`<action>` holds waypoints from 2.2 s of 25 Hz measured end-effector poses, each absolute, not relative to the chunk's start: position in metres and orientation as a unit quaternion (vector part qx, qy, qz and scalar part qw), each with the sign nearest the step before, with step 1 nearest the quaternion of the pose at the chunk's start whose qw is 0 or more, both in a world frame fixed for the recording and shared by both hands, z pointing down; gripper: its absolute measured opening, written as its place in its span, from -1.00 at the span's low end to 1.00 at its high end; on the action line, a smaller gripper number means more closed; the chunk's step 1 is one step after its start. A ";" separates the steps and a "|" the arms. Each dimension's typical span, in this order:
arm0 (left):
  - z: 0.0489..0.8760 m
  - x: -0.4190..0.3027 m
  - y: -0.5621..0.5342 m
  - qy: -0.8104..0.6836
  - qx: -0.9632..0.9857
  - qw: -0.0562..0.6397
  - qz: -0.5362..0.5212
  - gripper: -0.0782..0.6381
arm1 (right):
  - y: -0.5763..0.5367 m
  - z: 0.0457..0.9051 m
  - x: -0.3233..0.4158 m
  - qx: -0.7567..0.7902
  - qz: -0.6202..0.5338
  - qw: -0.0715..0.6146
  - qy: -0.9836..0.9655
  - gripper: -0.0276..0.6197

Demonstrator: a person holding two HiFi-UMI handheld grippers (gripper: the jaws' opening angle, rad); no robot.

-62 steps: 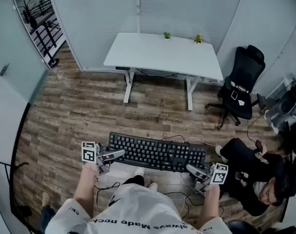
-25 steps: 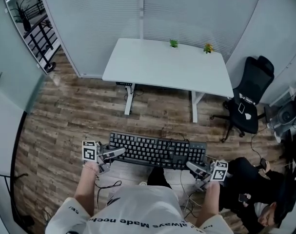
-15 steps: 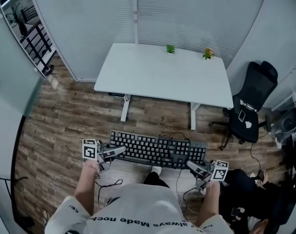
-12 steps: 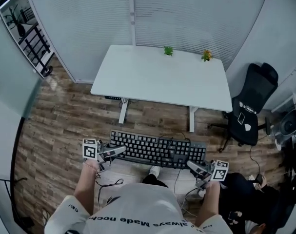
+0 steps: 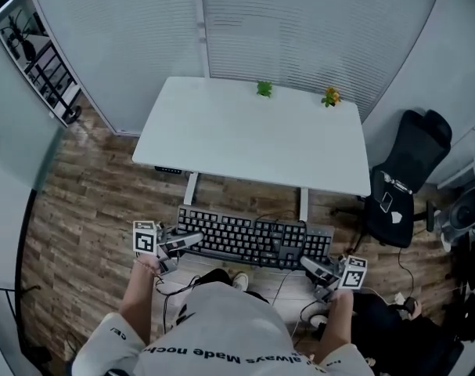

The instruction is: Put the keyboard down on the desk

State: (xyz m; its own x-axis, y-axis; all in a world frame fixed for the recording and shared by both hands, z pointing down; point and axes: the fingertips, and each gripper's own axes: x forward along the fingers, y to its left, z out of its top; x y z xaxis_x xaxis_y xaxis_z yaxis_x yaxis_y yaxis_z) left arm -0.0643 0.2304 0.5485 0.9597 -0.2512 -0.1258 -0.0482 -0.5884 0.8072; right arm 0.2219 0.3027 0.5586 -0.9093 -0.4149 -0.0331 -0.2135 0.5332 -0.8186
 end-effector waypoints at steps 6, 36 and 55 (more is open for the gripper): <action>0.555 -0.058 0.198 -0.092 0.881 0.450 -0.113 -0.38 | 0.268 0.566 0.229 -0.177 -0.457 0.114 0.864 -0.55; 0.564 -0.083 -0.141 -0.082 0.874 0.467 -0.107 -0.38 | -0.064 0.567 0.198 -0.192 -0.471 0.109 0.854 -0.55; 0.595 -0.075 -0.225 -0.103 0.865 0.482 -0.094 -0.36 | -0.150 0.593 0.204 -0.198 -0.496 0.103 0.839 -0.55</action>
State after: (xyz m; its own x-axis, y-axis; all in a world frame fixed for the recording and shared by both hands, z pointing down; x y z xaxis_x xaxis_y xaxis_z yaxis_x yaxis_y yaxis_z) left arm -0.0752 -0.2249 0.5946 0.9612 -0.2685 -0.0628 -0.0879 -0.5145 0.8530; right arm 0.2039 -0.1503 0.5934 -0.9002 -0.4347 0.0247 -0.2309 0.4285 -0.8736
